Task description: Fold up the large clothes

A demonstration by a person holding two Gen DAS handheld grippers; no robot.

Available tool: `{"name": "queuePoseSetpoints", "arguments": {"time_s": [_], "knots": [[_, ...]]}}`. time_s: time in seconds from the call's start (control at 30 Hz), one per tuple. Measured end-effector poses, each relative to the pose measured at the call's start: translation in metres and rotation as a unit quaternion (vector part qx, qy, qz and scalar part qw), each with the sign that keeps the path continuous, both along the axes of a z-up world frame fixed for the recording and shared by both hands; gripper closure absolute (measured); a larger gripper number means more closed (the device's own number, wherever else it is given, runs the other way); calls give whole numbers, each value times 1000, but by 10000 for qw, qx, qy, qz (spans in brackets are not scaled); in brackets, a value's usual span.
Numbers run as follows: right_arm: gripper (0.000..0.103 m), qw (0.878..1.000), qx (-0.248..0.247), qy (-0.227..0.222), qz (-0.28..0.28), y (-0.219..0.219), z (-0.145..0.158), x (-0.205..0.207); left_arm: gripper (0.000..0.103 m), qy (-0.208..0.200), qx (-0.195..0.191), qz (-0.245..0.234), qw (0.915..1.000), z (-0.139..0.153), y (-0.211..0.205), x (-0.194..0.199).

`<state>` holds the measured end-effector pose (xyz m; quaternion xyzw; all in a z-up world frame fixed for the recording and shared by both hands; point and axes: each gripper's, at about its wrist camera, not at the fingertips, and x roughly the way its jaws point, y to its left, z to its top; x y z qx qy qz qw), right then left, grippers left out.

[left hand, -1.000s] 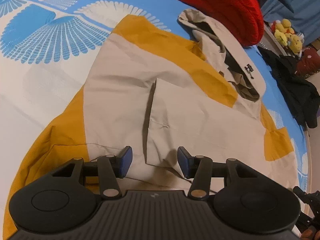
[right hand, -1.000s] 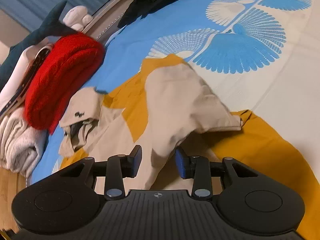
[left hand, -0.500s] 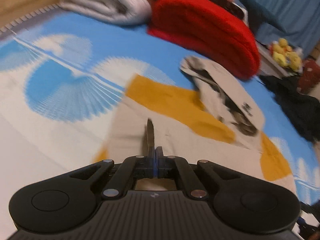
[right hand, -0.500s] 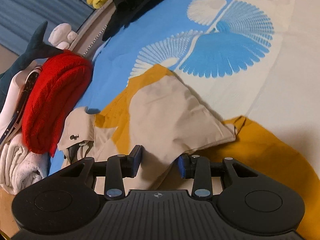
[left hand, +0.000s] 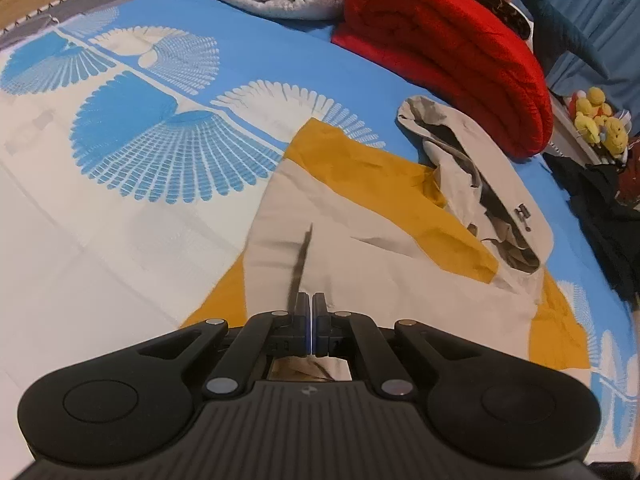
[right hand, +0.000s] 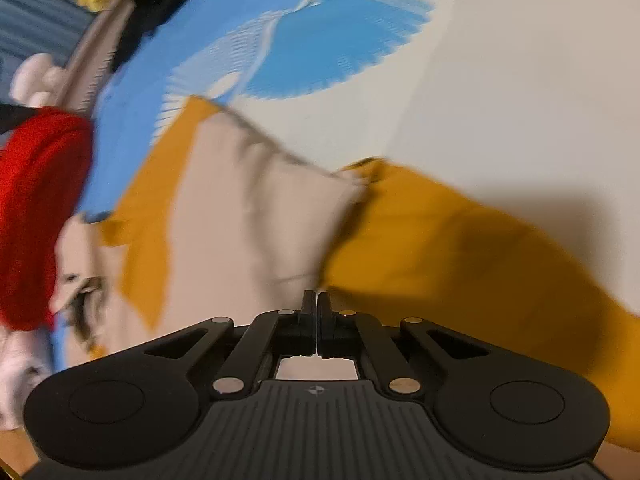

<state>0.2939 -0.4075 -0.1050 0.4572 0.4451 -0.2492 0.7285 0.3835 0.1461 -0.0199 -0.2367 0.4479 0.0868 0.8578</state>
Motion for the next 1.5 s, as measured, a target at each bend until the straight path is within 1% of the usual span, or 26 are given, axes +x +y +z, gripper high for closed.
{"name": "queuePoseSetpoints", "arguments": {"time_s": [0.07,0.13,0.2,0.23,0.27,0.3,0.33,0.5,0.53,0.57,0.6,0.63,0.67,0.7,0.73,0.87,0.97,1.03,1.1,1.17,1.23,1.27,1.3,1.37,1.43,1.5], "knots": [[103,9997,-31,213,-126,-2,-3,-3,103,24,-61,-80,9999,-2,-1,2],[100,9988,-401,213,-170,0,5,-6,99,99,-48,-133,9999,-5,-3,4],[100,9972,-715,-220,-39,6,22,-5,94,156,-66,-136,9998,-9,-5,5],[98,9963,-735,-444,50,9,27,-4,86,183,-79,-127,9997,-12,-5,6],[83,9954,-671,-666,173,10,31,0,80,211,-90,-109,9997,-14,-4,6],[71,9953,-561,-752,251,10,31,3,68,240,-86,-86,9996,-17,-4,7],[53,9957,-443,-766,255,9,29,6,66,259,-86,-63,9996,-20,-3,7],[52,9984,229,-472,-226,-9,1,1,66,415,-238,74,9988,-30,4,10],[57,9979,330,-467,-290,-11,-2,1,66,417,-262,73,9988,-31,4,11],[71,9974,392,-519,-319,-14,-4,1,66,408,-285,65,9987,-31,4,12],[80,9970,385,-593,-305,-14,-3,2,66,391,-313,40,9987,-31,3,12],[91,9969,310,-674,-273,-13,1,3,70,387,-338,9,9987,-32,3,13],[98,9966,241,-744,-251,-12,6,0,79,371,-361,-30,9987,-32,2,14],[100,9963,191,-799,-266,-12,8,0,100,357,-381,-101,9986,-33,0,14],[101,9961,147,-811,-306,-14,9,-2,103,302,-366,-184,9987,-31,-2,14],[103,9961,-69,-569,-669,-16,10,-9,103,-172,51,-365,9992,-11,-15,11],[100,9970,-84,-441,-637,-15,9,-10,103,-95,224,-287,9993,-10,-15,11],[96,9963,-491,-487,-511,-8,20,-10,102,184,343,-103,9992,-17,-12,11],[96,9907,-1188,-570,-333,2,38,-7,102,297,283,25,9992,-20,-7,10],[96,9814,-1738,-805,-118,11,55,-4,101,76,320,-28,9995,-13,-10,7],[89,9737,-1950,-1177,108,16,64,0,99,-193,535,-300,9979,-4,-20,8],[83,9710,-1907,-1396,355,17,66,5,96,-272,592,-416,9970,-1,-24,8],[80,9704,-1770,-1534,594,18,65,11,93,-299,586,-472,9967,-1,-28,8],[76,9733,-1324,-1599,977,17,56,23,91,-188,425,-460,9979,-7,-28,10],[76,9795,-996,-1295,1180,16,39,32,91,21,318,-228,9992,-15,-21,11],[76,9857,-943,-596,1265,15,18,39,91,186,458,88,9987,-19,-13,10]]}}
